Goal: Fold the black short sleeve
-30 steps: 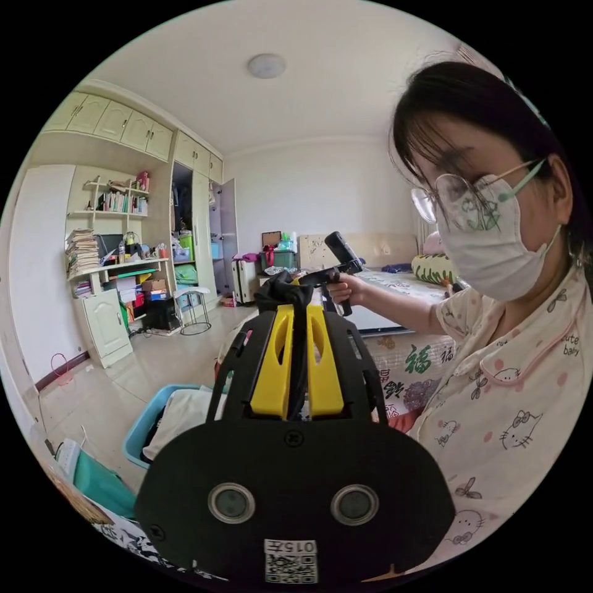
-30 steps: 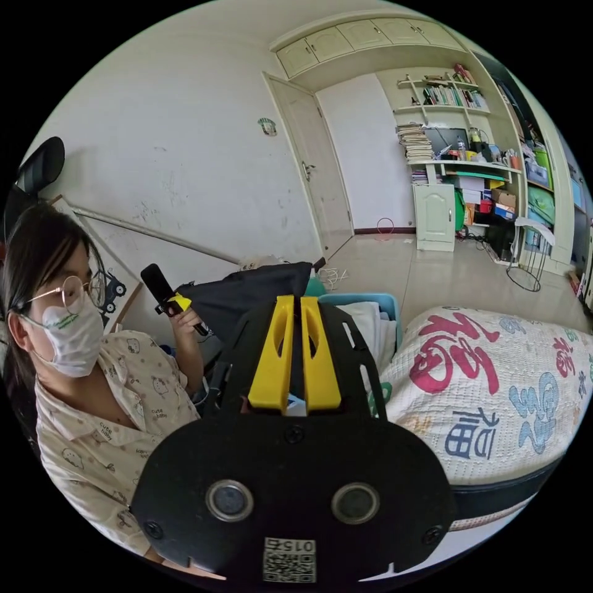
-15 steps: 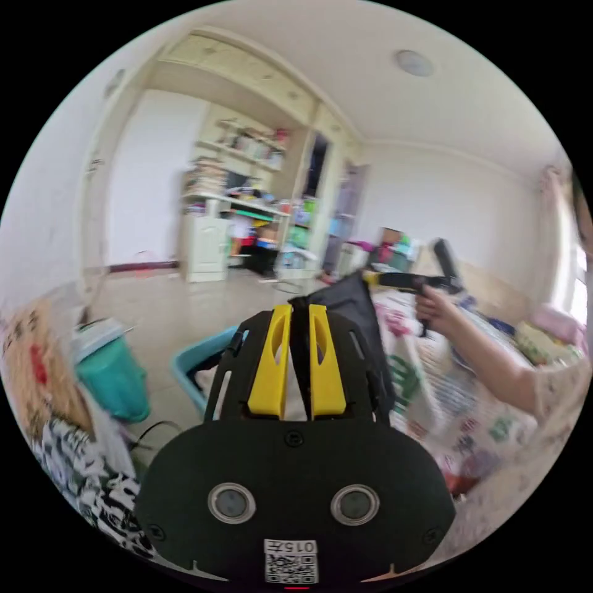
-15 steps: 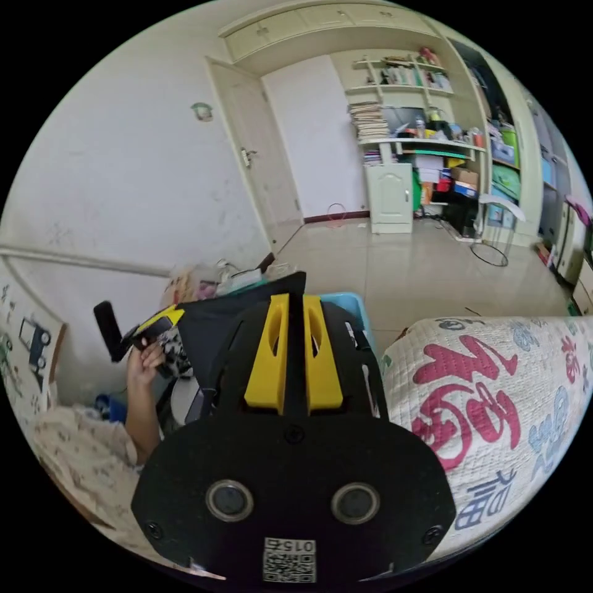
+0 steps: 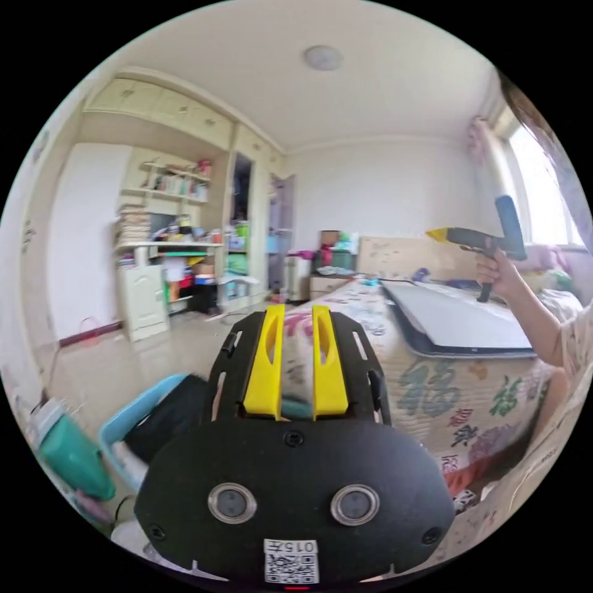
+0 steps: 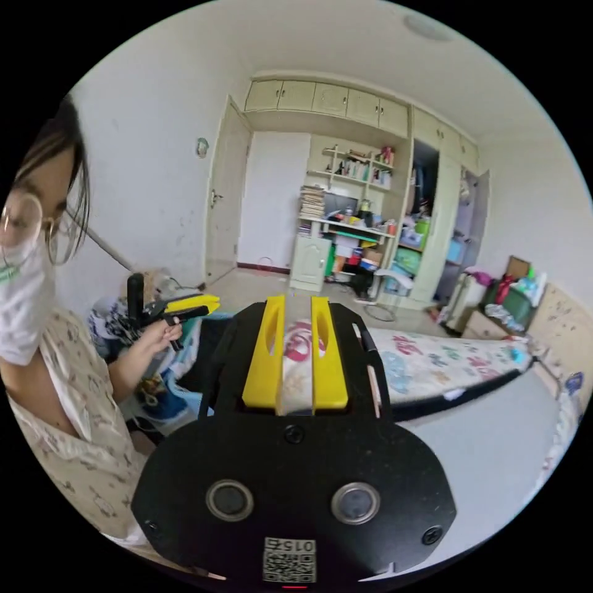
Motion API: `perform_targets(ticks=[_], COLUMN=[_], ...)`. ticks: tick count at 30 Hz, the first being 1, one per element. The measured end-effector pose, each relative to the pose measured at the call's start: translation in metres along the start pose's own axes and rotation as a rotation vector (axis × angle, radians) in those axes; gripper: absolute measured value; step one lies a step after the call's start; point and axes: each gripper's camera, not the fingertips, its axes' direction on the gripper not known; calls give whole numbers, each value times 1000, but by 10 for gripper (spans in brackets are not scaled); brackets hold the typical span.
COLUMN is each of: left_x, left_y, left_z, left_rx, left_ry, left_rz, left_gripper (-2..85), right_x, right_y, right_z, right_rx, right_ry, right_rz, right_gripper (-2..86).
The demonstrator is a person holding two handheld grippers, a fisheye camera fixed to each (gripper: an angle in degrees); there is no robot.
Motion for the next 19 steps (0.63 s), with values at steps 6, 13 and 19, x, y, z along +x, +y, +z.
perform_targets(ticks=[6, 13, 19], left_x=[208, 473, 635], left_y=[-64, -115, -129], left_z=[125, 183, 194], left_rx=[28, -7, -130], left_ry=[625, 1233, 1481], left_rz=[241, 493, 687], left_gripper=[75, 91, 99], right_x=[31, 149, 262], right_y=[24, 58, 90], right_z=[-168, -402, -527], right_rx=[-147, -370, -443], right_ry=[622, 1183, 1247], right_rz=[31, 479, 817], right_gripper=[94, 101, 134])
